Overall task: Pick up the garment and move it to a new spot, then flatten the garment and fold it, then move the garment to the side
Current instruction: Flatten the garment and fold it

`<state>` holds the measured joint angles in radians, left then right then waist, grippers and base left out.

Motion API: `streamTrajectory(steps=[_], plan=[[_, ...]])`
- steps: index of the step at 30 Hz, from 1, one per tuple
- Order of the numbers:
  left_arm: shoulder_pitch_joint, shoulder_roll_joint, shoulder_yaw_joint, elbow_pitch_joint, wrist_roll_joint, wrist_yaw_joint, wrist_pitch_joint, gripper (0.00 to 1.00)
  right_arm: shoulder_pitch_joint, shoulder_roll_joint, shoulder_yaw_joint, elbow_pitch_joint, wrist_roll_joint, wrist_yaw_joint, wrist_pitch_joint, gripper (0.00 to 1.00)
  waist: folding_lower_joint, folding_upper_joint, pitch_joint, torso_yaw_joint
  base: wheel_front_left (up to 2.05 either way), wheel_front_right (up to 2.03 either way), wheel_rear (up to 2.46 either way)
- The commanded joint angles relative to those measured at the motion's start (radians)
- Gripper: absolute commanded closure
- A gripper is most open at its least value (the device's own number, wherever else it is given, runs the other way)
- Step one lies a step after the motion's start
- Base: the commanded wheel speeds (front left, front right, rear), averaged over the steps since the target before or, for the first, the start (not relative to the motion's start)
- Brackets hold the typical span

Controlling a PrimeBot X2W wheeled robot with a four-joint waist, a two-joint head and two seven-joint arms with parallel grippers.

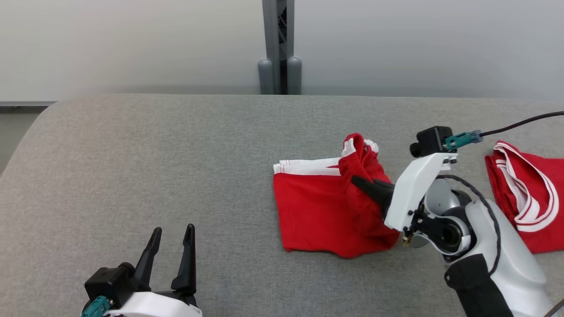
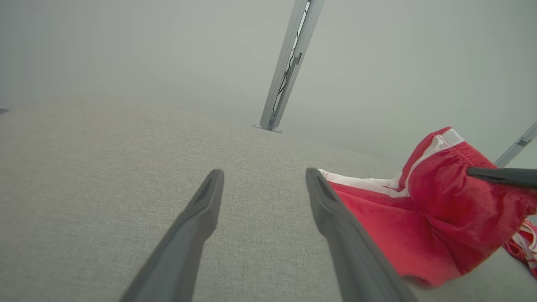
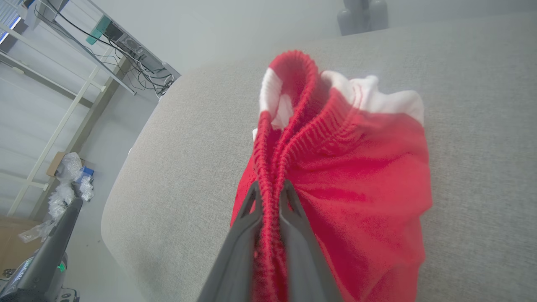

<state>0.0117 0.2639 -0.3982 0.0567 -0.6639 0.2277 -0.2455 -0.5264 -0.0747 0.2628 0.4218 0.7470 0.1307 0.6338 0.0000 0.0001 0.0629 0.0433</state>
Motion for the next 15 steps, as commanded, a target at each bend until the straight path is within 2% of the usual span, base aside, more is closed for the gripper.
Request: streamTrajectory(steps=[1,7,15], plan=[[-0.014,0.000,0.000,0.004,0.003,-0.008,0.000,0.00,-0.007,0.006,0.003,0.016,-0.007,0.000,-0.012,1.00,0.0000,-0.0001,-0.002,0.021,0.00,0.00,0.00],[-0.027,-0.008,-0.013,0.016,0.005,-0.018,0.000,0.00,-0.036,0.022,0.019,0.110,-0.016,0.000,-0.050,1.00,0.0000,-0.0001,-0.001,0.070,0.00,0.00,0.00],[-0.051,-0.028,-0.042,0.037,0.013,-0.033,0.003,0.00,-0.114,0.020,0.142,0.298,0.043,0.000,-0.151,1.00,0.0000,-0.0001,0.005,0.143,0.00,0.00,0.00]])
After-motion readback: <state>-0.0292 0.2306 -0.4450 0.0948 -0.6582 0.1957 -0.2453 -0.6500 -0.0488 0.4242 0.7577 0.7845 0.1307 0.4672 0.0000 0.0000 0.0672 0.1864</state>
